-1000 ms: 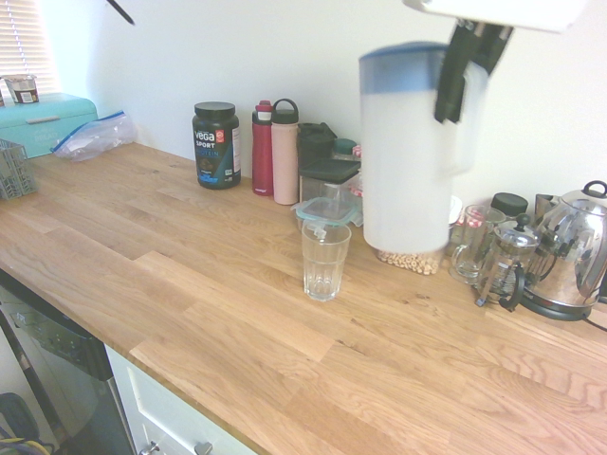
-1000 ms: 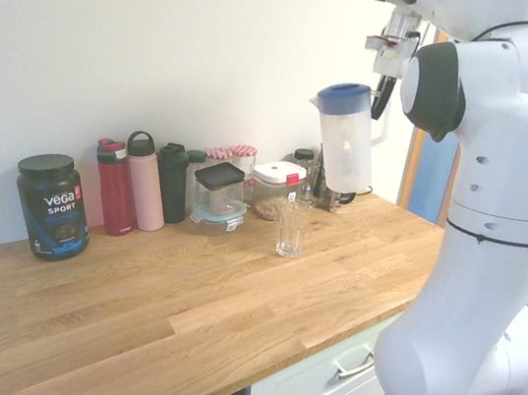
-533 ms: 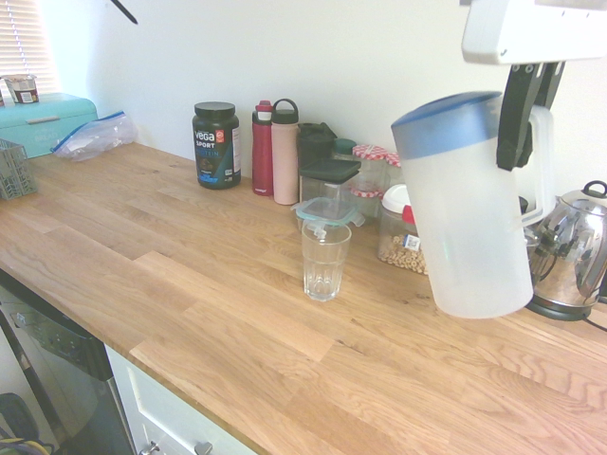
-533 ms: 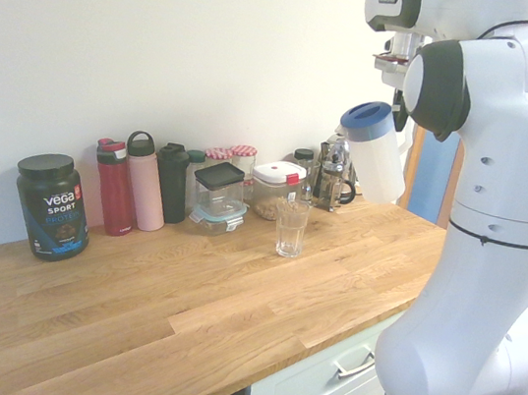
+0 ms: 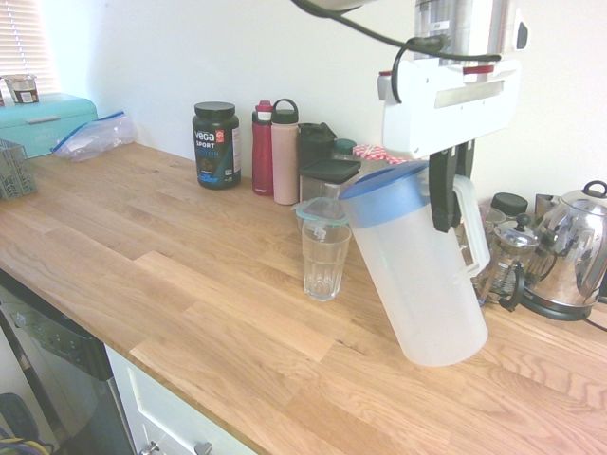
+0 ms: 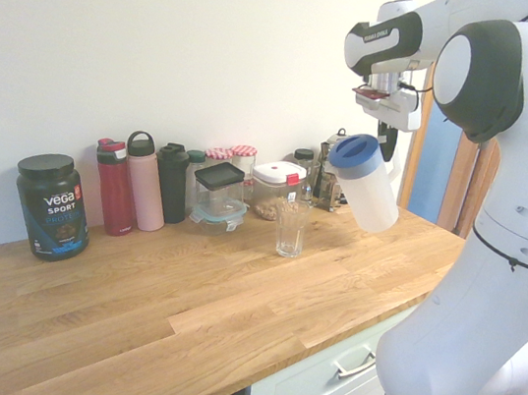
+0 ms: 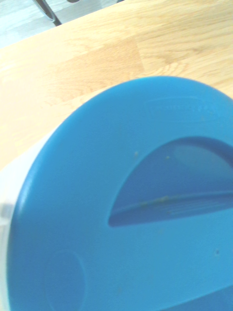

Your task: Pour me some water

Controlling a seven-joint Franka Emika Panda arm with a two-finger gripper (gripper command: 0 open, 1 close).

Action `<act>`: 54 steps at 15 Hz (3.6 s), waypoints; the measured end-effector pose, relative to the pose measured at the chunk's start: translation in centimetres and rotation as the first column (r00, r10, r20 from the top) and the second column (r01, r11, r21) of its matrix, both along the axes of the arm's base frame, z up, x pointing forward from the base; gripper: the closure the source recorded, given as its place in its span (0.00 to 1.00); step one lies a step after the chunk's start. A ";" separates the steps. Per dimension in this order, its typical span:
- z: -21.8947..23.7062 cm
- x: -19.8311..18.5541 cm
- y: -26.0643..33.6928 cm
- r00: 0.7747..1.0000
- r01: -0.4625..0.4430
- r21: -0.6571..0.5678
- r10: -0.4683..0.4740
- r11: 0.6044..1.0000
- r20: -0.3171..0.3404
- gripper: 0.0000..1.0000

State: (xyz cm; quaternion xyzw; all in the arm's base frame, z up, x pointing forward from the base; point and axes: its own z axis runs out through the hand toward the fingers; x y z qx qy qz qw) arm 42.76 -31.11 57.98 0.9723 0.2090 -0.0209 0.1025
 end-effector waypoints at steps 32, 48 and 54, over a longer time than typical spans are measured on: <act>-1.7 5.2 10.3 0.982 -0.174 -0.455 0.190 0.873 -0.012 1.00; 15.8 2.2 12.3 0.974 -0.045 0.006 0.042 0.999 0.222 1.00; 22.3 4.5 23.6 0.958 0.113 0.355 -0.197 0.928 0.209 1.00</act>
